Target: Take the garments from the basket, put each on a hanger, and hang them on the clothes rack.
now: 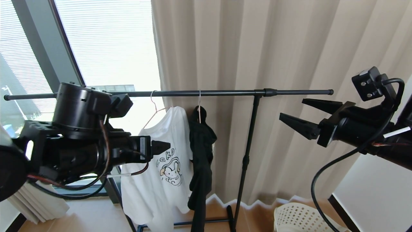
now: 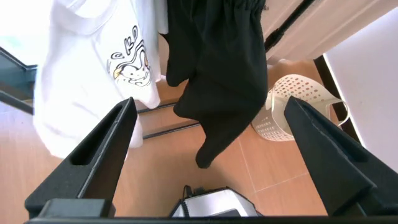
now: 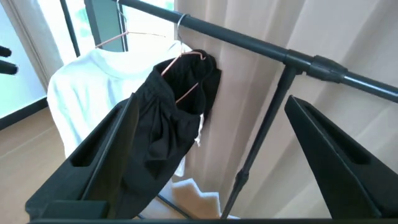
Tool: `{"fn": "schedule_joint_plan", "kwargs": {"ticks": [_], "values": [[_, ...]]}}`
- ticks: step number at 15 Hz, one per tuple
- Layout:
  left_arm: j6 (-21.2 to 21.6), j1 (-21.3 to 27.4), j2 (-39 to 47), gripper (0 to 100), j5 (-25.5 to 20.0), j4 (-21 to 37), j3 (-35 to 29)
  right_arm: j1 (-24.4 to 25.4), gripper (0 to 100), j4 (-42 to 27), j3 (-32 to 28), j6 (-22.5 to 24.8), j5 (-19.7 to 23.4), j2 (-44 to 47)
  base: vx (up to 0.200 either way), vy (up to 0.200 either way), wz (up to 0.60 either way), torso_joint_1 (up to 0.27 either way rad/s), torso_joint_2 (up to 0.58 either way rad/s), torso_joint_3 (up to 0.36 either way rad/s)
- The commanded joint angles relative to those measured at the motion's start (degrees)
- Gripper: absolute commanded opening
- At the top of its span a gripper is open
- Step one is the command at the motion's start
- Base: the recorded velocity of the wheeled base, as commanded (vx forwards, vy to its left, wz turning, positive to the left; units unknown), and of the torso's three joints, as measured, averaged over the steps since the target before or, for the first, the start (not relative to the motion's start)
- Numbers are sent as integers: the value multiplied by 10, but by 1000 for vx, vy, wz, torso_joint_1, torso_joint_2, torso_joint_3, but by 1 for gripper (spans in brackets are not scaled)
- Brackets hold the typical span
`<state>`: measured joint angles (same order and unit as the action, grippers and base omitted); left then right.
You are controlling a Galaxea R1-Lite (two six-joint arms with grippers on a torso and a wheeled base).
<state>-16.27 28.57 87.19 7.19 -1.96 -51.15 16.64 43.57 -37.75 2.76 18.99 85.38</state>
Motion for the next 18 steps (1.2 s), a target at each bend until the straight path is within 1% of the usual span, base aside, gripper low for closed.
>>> {"fn": "schedule_joint_plan", "kwargs": {"ticks": [1,3,4,5,7,8,9,10,12,13,14,15,16,17,18], "values": [[0,12,-162,100,1,-1,113,12,100,-55,32,1,-17,-88,0,0,0,0,0,0],[0,13,-233,100,1,-1,178,26,100,-103,72,1,-39,-153,0,0,0,0,0,0],[0,13,-270,100,0,0,204,26,100,-110,95,1,-50,-179,0,0,0,0,0,0],[0,13,-289,100,0,0,221,26,100,-110,111,1,-55,-196,0,0,0,0,0,0],[3,13,-346,100,1,0,270,26,100,-111,172,1,-57,-255,0,0,0,0,0,0],[6,13,-362,100,1,0,282,26,100,-111,190,1,-58,-271,0,0,0,0,0,0],[22,10,-399,100,4,0,313,27,100,-112,234,1,-59,-305,0,0,0,0,0,0],[31,9,-437,100,12,0,339,30,100,-111,264,1,-59,-321,0,0,0,0,0,0],[41,7,-498,100,20,1,384,30,100,-112,327,5,-62,-364,0,0,0,0,0,0],[44,4,-516,100,24,2,393,30,100,-112,347,10,-69,-380,0,0,0,0,0,0],[58,-5,-557,100,27,4,413,30,100,-122,378,19,-93,-429,0,0,0,0,0,0],[72,-21,-590,100,28,4,425,30,100,-176,378,18,-105,-479,0,0,0,0,0,0],[79,-34,-611,100,26,4,441,30,100,-239,378,18,-106,-543,0,0,0,0,0,0],[85,-36,-621,100,24,4,455,30,100,-283,378,19,-106,-584,0,0,0,0,0,0],[95,-37,-639,100,27,4,478,29,100,-355,371,24,-106,-641,0,0,0,0,0,0]]}}
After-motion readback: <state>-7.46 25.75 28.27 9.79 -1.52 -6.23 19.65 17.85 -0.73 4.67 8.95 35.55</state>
